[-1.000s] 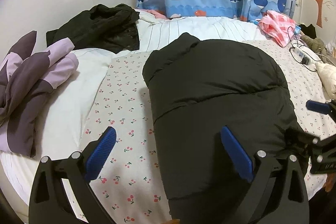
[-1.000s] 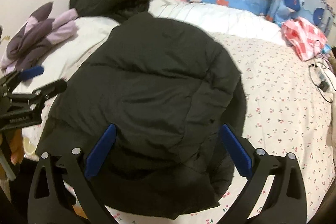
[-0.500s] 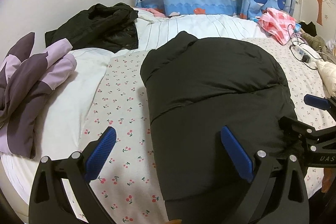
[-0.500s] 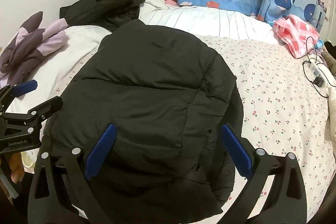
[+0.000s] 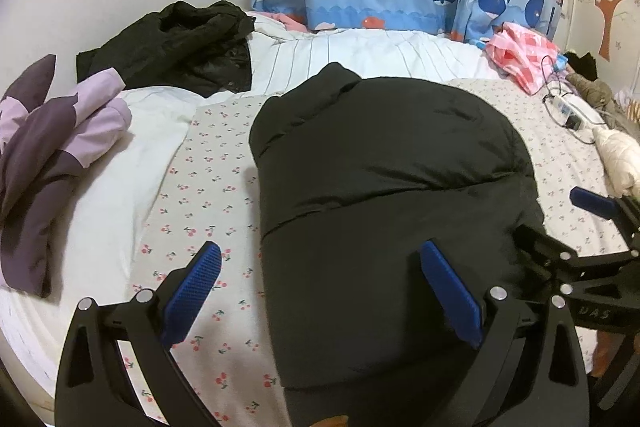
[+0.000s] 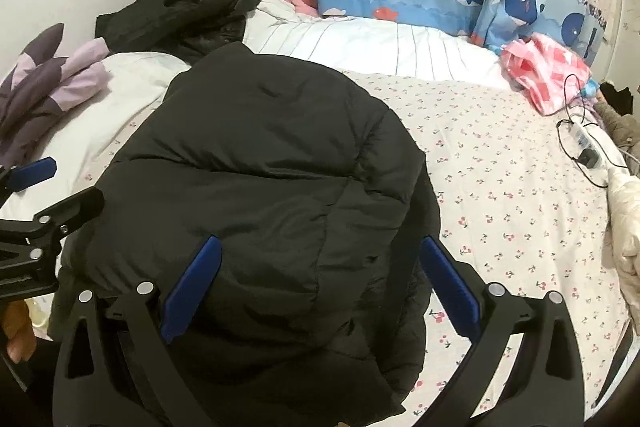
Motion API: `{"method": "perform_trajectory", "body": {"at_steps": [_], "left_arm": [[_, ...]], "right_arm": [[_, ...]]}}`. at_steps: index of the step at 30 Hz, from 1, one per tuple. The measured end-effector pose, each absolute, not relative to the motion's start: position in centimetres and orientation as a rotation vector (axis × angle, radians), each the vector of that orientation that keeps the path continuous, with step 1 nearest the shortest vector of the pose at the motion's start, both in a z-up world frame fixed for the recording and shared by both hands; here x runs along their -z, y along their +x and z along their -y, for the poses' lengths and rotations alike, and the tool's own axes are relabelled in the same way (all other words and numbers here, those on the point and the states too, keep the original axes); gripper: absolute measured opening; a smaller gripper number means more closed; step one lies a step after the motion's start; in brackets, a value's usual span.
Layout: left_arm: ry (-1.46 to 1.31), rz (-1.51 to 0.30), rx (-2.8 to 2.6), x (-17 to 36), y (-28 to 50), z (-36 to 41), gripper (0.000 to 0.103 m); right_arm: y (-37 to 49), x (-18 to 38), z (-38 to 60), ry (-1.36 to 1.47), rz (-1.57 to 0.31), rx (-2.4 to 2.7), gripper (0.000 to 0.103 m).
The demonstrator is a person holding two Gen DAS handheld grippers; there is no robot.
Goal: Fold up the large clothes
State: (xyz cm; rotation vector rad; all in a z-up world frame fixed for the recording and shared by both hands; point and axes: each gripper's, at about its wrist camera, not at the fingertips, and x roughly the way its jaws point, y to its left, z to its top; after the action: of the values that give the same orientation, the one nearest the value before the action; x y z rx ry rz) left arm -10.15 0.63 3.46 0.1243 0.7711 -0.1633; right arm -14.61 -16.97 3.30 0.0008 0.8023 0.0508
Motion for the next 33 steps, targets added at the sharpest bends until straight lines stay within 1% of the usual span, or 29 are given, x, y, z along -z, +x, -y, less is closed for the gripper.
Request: {"method": "perform_trajectory", "body": {"at_steps": [6, 11, 17, 33], "left_arm": [[0.133, -0.805, 0.168, -3.2, -9.7, -0.3, 0.096], [0.137, -0.793, 0.127, -3.3, -9.7, -0.7, 0.096], [0.149, -0.791, 0.099, -3.4, -9.6, -0.7, 0.096], [0.176, -0.78, 0.084, -3.5, -9.9, -0.1, 0.096]], "right_arm": [[-14.7, -3.6, 17.1, 0.011, -0.789, -0.049, 0.096], [-14.5, -4.0, 17.0, -0.006, -0.78, -0.019, 0.096], [-15.2, -4.8, 16.6, -0.054, -0.722, 0.0, 0.096], [-15.1, -4.8, 16.9, -0.02, -0.732, -0.046, 0.096]]}}
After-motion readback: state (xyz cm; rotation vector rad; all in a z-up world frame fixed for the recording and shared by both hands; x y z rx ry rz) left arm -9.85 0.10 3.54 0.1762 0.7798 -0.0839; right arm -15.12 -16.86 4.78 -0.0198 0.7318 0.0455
